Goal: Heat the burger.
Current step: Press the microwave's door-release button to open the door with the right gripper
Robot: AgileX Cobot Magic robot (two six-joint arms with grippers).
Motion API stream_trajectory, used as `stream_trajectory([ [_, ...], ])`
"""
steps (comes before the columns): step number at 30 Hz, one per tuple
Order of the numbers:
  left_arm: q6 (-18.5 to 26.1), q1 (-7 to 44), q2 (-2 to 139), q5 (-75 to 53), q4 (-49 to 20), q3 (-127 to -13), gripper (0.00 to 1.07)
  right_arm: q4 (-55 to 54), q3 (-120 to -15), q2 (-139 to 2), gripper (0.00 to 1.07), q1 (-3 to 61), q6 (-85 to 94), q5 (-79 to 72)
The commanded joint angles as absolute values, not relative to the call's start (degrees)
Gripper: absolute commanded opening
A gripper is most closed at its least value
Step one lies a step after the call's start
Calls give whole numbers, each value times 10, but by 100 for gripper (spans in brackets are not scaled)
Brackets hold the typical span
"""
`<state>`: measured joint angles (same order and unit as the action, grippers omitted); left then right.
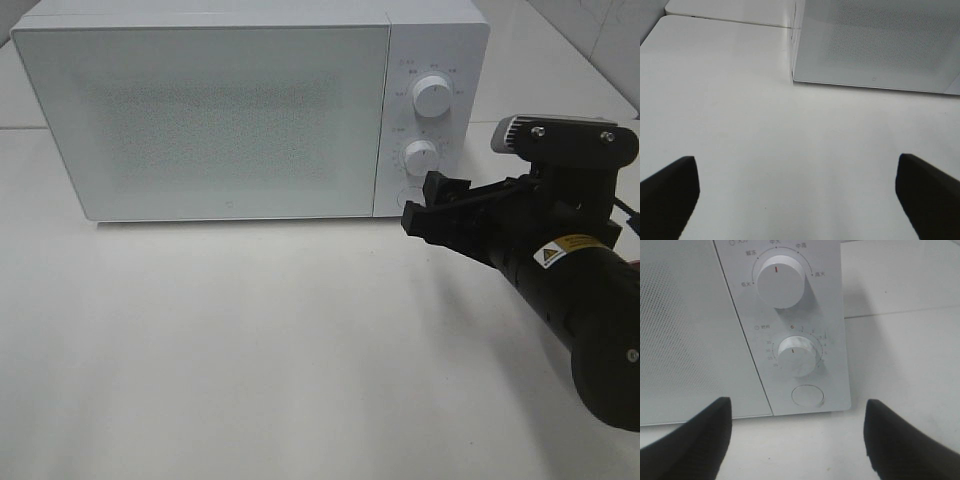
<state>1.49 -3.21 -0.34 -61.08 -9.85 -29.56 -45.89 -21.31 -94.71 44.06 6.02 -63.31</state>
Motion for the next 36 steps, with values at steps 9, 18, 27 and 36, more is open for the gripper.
stream_trajectory([
  [9, 15, -30, -13, -609, -101, -296, 100, -457, -218, -948, 44, 442, -333, -615],
  [18, 15, -30, -13, -609, -101, -296, 100, -453, -218, -948, 12, 442, -599, -615],
  [27, 15, -30, -13, -609, -101, -296, 100, -454, -218, -950, 0, 440, -612, -567],
  [36, 15, -30, -13, -609, -101, -296, 100, -454, -218, -1034, 0, 440, -718, -606],
])
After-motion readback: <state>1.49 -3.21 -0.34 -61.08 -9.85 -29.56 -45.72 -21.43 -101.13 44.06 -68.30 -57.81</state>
